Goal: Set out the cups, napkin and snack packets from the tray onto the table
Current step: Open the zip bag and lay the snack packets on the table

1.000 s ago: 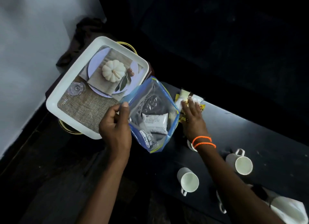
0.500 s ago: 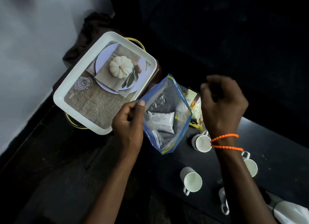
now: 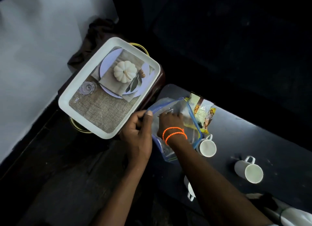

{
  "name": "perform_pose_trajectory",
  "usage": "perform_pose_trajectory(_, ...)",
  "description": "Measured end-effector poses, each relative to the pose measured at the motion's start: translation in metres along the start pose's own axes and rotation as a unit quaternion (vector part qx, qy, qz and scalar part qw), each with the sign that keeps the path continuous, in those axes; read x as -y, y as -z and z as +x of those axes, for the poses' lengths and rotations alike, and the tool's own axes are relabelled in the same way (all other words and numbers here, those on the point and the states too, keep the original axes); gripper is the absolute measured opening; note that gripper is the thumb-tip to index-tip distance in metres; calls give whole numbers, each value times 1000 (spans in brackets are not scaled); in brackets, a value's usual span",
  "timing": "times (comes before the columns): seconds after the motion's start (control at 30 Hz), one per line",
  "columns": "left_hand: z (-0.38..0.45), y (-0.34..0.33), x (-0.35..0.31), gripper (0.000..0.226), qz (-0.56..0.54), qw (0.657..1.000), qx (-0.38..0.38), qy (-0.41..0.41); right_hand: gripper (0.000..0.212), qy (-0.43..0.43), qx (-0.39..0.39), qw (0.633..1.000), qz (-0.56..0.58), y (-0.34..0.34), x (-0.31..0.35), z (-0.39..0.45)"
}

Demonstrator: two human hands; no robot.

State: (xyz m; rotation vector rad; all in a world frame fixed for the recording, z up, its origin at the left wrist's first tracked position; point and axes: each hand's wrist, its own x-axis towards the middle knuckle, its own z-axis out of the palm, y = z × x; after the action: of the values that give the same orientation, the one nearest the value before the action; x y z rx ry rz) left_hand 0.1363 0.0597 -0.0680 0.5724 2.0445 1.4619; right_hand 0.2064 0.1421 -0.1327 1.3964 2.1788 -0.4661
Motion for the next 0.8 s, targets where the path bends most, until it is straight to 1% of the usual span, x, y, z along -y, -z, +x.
perform_pose_trajectory(0.07,2,1,1,21,0,1000,-16,1,51,10,-5,999,31,19,5,-11)
perform_pose_trajectory(0.17,10,3,3,15,11,999,-49,6,50,35,-25,991,125,68,12,-42)
perform_pose_trajectory(0.23,17,7,5,13,9,998,-59,14,51,51,-75,982,165,103,13,-71)
perform_pose_trajectory(0.33,29,14,8,17,13,997,-72,12,51,65,-138,962,225,145,-6,-117)
perform_pose_trajectory(0.4,35,18,9,18,13,996,-81,17,57,58,-171,933,311,167,-32,-139)
perform_pose_trajectory(0.43,39,20,9,19,13,996,-88,26,56,42,-208,907,364,171,-46,-142)
perform_pose_trajectory(0.5,43,22,9,21,11,994,-94,45,47,-10,-303,844,443,163,-73,-133)
perform_pose_trajectory(0.53,44,23,11,20,9,994,-93,51,43,-47,-337,819,462,153,-84,-120)
perform_pose_trajectory(0.57,43,24,12,19,7,994,-90,54,41,-89,-355,804,468,138,-93,-104)
perform_pose_trajectory(0.6,41,24,12,17,5,995,-88,54,42,-127,-362,797,466,121,-100,-85)
perform_pose_trajectory(0.67,37,23,13,16,-1,995,-83,54,48,-159,-355,803,451,84,-110,-48)
perform_pose_trajectory(0.7,34,22,13,15,-7,995,-81,55,52,-157,-337,819,437,64,-112,-32)
perform_pose_trajectory(0.73,31,20,13,14,-12,995,-78,57,57,-151,-297,850,407,45,-110,-20)
perform_pose_trajectory(0.8,26,18,15,13,-14,996,-69,58,68,-136,-185,929,290,11,-103,-7)
